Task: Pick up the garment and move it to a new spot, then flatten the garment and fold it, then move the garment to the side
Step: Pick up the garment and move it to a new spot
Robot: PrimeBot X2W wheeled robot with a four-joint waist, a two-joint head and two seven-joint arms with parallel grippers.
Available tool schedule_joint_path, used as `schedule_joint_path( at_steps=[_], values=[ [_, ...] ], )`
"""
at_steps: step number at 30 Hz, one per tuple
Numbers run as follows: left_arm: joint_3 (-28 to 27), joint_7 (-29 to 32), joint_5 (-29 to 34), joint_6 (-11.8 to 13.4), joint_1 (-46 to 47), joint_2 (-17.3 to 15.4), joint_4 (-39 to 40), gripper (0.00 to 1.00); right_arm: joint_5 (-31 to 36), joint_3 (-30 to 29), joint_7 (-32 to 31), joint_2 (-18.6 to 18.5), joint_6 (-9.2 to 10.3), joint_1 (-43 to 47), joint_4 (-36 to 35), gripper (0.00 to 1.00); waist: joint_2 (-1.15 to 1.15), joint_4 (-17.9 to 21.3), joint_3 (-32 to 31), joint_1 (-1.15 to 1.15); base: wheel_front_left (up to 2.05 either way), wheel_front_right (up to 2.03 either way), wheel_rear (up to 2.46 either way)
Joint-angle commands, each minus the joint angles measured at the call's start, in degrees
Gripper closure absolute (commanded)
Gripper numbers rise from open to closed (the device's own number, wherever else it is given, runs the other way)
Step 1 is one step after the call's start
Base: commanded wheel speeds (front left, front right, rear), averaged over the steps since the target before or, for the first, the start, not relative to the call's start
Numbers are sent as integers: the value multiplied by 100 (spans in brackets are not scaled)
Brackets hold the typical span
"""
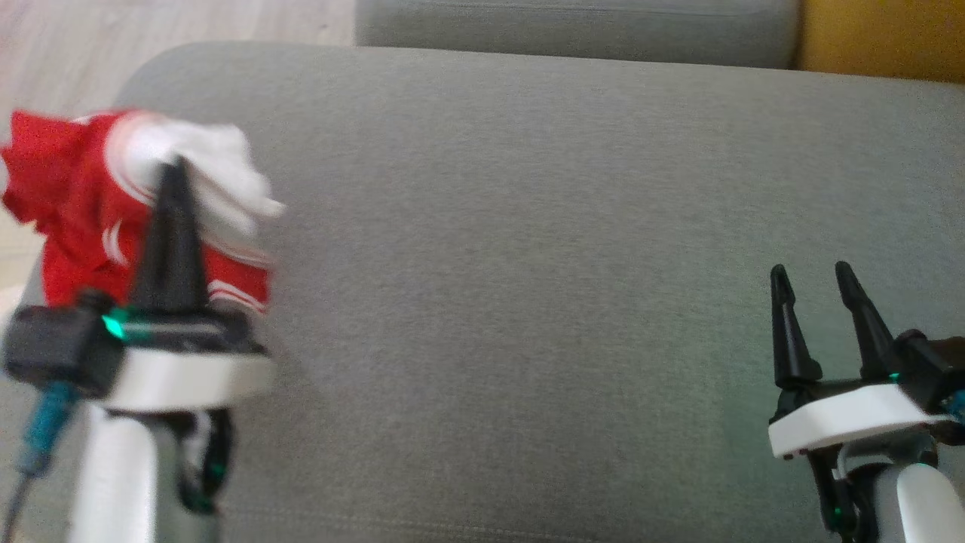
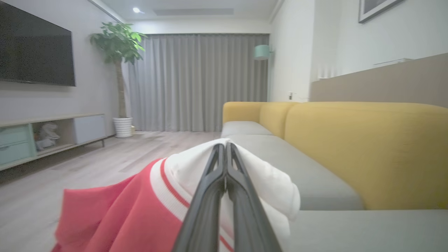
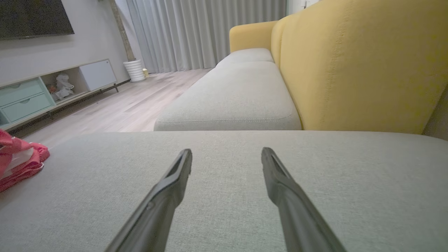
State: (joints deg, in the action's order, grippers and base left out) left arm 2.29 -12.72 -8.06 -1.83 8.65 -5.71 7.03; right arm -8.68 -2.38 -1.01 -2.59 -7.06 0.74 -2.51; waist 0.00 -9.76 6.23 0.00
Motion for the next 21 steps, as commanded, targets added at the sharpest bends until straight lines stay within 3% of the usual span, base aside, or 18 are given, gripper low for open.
schedule_joint_path(
  at_steps=[1, 6, 11, 21],
  values=[
    [-5, 59, -56, -46, 51, -5, 357, 100, -62, 117, 54, -29, -43, -114, -255, 0, 0, 234, 3, 0, 0, 0, 0],
    [653, 187, -187, -181, -30, 147, 571, 100, -104, 80, 59, -29, -43, -153, -338, 0, 0, 514, 147, 0, 0, 0, 0],
    [1483, 238, -377, -319, 229, 237, 395, 100, -115, 214, 59, -29, -43, -359, -396, 0, 0, 1083, 434, 0, 0, 0, 0],
    [2784, 118, -492, -449, 1762, 279, -220, 100, -265, 353, 248, -29, -43, -798, -369, 0, 0, 2290, 1138, 0, 0, 0, 0]
  ],
)
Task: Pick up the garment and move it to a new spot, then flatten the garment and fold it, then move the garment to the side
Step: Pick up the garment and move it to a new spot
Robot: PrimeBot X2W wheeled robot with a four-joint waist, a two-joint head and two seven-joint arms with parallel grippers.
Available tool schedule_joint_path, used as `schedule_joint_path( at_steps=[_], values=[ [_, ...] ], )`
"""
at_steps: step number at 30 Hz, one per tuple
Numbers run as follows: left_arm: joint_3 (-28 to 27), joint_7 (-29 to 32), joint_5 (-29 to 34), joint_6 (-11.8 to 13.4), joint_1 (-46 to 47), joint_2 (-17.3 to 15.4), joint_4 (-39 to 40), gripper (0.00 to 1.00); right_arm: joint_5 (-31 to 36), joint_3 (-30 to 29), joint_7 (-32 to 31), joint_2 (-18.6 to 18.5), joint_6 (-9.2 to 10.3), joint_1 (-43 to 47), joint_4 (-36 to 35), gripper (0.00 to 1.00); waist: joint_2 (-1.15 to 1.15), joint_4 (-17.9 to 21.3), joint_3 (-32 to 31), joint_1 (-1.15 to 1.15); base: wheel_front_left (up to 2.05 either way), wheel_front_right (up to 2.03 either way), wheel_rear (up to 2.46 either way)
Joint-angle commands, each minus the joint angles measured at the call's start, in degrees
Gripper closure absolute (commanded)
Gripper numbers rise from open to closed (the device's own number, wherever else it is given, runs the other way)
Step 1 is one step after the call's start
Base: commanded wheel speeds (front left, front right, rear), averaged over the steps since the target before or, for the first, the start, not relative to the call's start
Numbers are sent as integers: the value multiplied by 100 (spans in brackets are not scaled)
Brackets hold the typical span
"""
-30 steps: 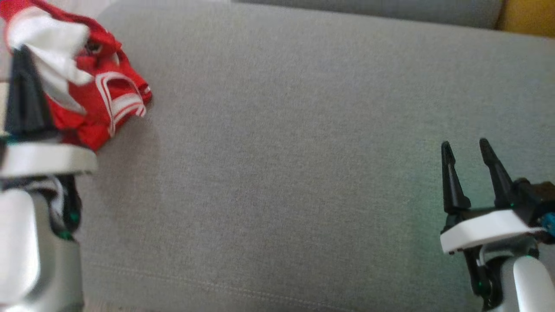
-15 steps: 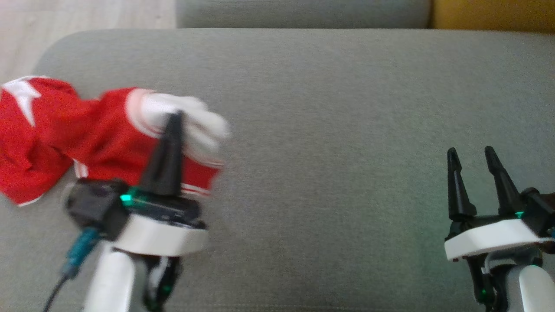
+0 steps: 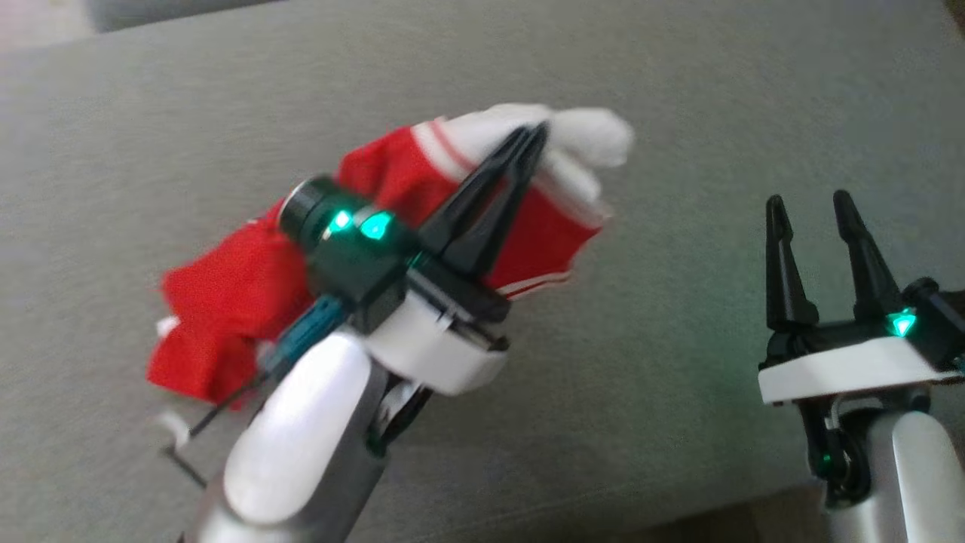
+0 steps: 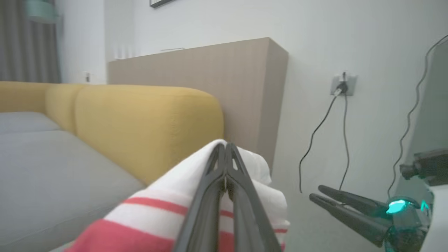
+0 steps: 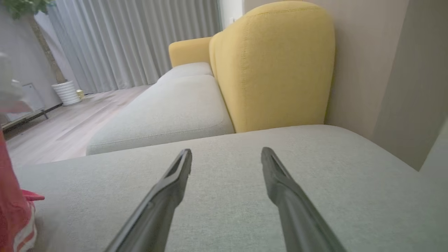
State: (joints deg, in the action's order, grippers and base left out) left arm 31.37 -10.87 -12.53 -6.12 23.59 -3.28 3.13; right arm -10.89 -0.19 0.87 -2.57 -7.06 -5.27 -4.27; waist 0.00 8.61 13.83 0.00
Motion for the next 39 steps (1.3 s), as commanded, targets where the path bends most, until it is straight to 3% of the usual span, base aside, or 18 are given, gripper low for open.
schedule_joint_path(
  at_steps=[1, 8, 16, 17, 18, 25, 30, 39],
  values=[
    [-38, -80, -95, 12, 422, 37, 99, 100, -89, 167, 85, -31, -43, -233, -173, 0, 0, 582, 450, 0, 0, 0, 0],
    [624, 64, -420, 160, 1064, 39, -1012, 100, -284, 236, 314, -31, -43, -392, -16, 0, 0, 1087, 957, 0, 0, 0, 0],
    [1232, 482, -427, 39, 1472, 39, -2533, 100, -393, 274, 529, -31, -43, -521, 282, 0, 0, 1118, 1175, 0, 0, 0, 0],
    [1279, 478, -440, 31, 1511, 39, -2623, 56, -402, 275, 539, -31, -43, -537, 319, 0, 0, 1089, 1165, 0, 0, 0, 0],
    [1316, 438, -444, 30, 1551, 40, -2683, 0, -405, 272, 547, -31, -43, -552, 353, 0, 0, 1055, 1149, 0, 0, 0, 0],
    [1459, -38, -462, 153, 1536, 40, -2712, 0, -250, 182, 511, -31, -43, -569, 511, 0, 0, 652, 739, 0, 0, 0, 0],
    [1204, -269, -504, 424, 1366, -67, -2395, 0, -139, 111, 403, -31, -43, -509, 492, 0, 0, 339, 466, 0, 0, 0, 0],
    [-276, -409, -825, 1400, 414, -798, -1436, 0, 91, -26, 96, -31, -43, -302, 320, 0, 0, -447, -49, 0, 0, 0, 0]
  ],
)
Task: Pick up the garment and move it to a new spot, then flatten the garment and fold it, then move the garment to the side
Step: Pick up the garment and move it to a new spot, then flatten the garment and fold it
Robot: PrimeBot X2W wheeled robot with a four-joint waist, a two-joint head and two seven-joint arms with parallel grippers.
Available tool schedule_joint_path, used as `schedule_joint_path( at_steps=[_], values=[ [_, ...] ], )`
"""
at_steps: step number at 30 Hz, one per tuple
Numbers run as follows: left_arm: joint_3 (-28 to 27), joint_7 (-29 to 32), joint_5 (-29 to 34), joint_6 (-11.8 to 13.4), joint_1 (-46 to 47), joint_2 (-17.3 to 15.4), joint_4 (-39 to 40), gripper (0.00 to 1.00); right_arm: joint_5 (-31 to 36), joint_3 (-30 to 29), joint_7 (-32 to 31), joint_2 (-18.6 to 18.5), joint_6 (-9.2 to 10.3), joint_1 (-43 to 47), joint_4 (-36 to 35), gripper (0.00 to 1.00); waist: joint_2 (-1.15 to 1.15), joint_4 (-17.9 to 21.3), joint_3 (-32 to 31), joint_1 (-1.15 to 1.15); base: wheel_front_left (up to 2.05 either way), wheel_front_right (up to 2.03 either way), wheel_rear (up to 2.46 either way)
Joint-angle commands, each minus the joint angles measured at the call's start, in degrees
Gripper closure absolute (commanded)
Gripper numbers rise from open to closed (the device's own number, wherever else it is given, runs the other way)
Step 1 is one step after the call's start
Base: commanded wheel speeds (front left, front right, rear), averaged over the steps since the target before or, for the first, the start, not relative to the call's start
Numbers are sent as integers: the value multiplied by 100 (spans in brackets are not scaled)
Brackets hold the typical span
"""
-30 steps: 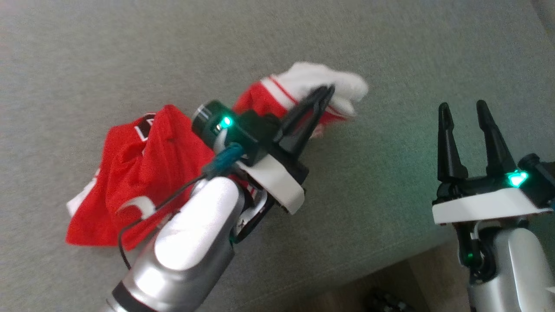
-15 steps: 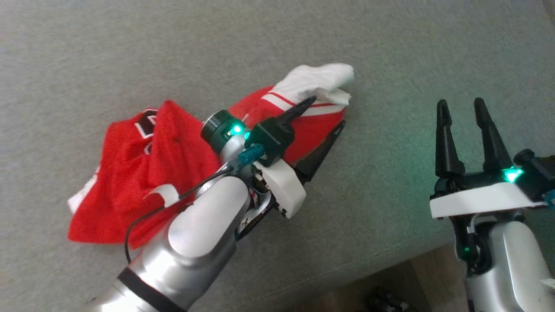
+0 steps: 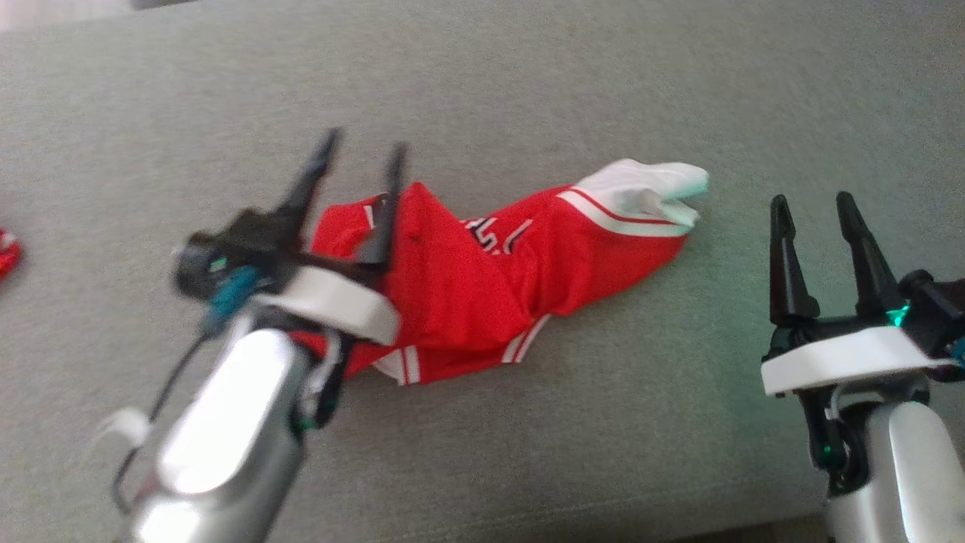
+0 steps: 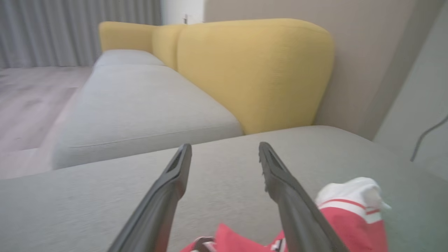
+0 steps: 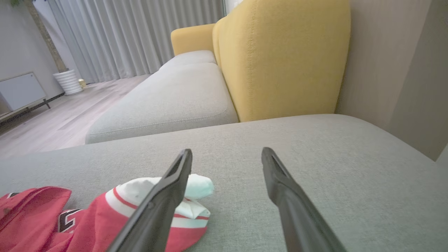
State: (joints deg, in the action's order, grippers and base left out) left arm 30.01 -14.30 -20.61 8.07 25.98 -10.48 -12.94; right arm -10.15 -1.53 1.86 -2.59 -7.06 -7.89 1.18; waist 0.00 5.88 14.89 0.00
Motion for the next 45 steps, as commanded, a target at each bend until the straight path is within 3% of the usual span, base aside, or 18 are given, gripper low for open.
schedule_joint_path(
  at_steps=[1, 7, 13, 21, 45],
  values=[
    [-296, -67, -31, 62, 61, -164, 245, 0, 21, 114, -31, -29, -43, -24, -242, 0, 0, -228, -185, 0, 0, 0, 0],
    [-1044, -69, -89, 309, -643, -619, 519, 0, 101, 95, -161, -29, -43, 98, -287, 0, 0, -496, -408, 0, 0, 0, 0],
    [-1432, -69, -228, 225, -1306, -890, 667, 0, 119, 81, -263, -29, -43, 263, -293, 0, 0, -615, -667, 0, 0, 0, 0],
    [-1325, -38, -240, 184, -1898, -986, 864, 0, 158, 119, -392, -29, -43, 593, -293, 0, 0, -628, -1031, 0, 0, 0, 0],
    [-1226, 234, -229, 547, -2684, -1116, 1356, 0, 170, 165, -637, -29, -43, 1096, -515, 0, 0, -559, -1417, 0, 0, 0, 0]
  ],
)
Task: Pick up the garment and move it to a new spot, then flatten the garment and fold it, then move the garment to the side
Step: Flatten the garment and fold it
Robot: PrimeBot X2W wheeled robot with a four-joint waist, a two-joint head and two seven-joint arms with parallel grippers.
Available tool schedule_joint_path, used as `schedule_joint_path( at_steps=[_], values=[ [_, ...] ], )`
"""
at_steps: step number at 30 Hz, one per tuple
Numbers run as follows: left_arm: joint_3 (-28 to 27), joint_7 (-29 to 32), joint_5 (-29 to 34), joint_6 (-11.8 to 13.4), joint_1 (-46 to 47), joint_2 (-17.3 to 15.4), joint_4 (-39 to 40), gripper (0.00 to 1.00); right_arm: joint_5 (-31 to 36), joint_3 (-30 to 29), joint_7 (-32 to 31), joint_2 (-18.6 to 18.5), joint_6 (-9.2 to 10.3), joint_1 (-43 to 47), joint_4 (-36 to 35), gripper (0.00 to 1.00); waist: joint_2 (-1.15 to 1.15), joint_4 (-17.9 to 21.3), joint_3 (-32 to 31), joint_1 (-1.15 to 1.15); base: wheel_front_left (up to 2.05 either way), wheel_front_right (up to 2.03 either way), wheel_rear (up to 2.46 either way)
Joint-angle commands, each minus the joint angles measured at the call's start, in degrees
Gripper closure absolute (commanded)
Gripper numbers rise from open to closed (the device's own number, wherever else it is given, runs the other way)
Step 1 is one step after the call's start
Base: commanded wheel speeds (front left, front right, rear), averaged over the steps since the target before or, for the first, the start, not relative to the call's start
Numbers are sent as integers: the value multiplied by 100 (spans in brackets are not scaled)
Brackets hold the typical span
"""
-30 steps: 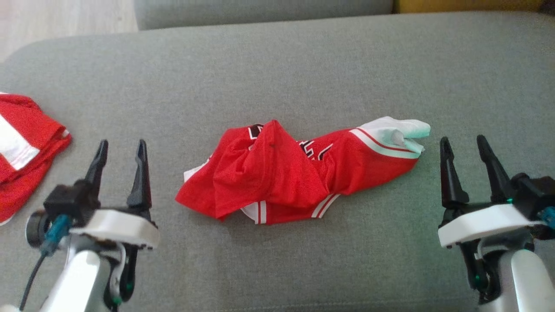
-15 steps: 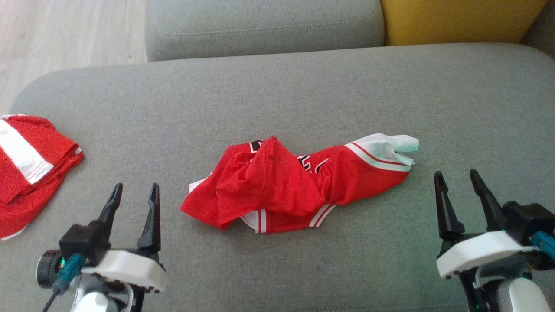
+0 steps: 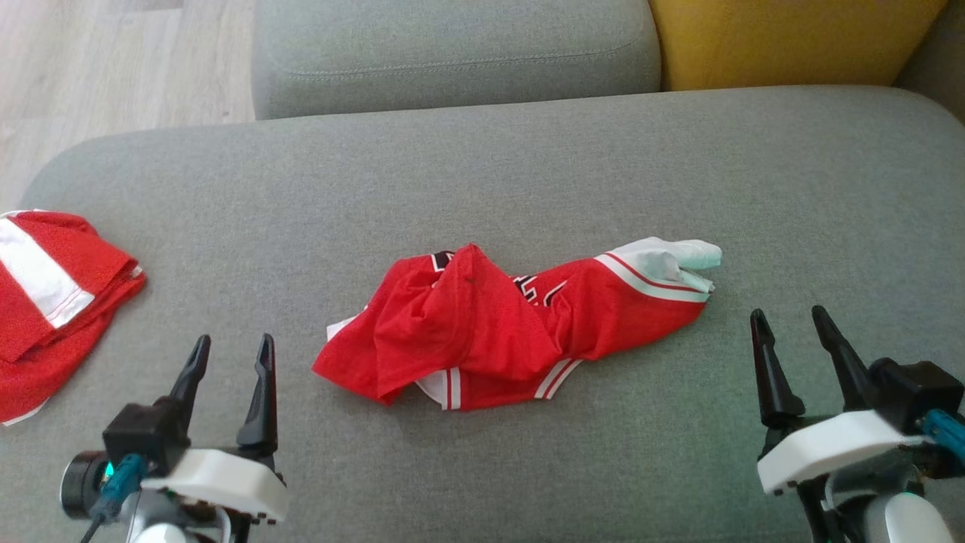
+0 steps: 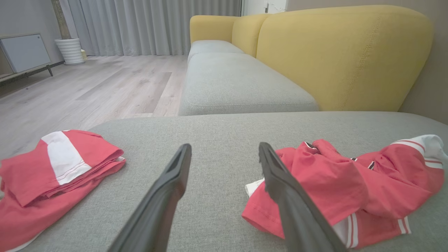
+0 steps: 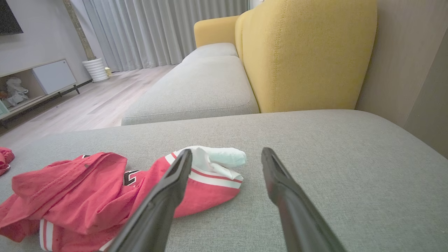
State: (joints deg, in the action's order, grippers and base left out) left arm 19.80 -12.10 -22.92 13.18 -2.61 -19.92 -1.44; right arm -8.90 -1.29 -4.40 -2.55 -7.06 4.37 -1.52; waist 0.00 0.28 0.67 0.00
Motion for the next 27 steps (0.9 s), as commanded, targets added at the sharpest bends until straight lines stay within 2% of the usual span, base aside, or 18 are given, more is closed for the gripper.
schedule_joint_path(
  at_steps=[1, 23, 27],
  values=[
    [-204, 15, 4, 44, 174, -173, 213, 0, 46, 142, -16, -32, -43, -132, -251, 0, 0, 7, 10, 0, 0, 0, 0],
    [-131, 0, 22, 98, 280, -211, 247, 0, 9, 93, 48, -32, -43, -176, -196, 0, 0, -14, 103, 0, 0, 0, 0],
    [64, 64, 117, 11, 477, -169, 298, 0, 14, 90, 35, -32, -43, -203, -209, 0, 0, 1, 151, 0, 0, 0, 0]
  ],
)
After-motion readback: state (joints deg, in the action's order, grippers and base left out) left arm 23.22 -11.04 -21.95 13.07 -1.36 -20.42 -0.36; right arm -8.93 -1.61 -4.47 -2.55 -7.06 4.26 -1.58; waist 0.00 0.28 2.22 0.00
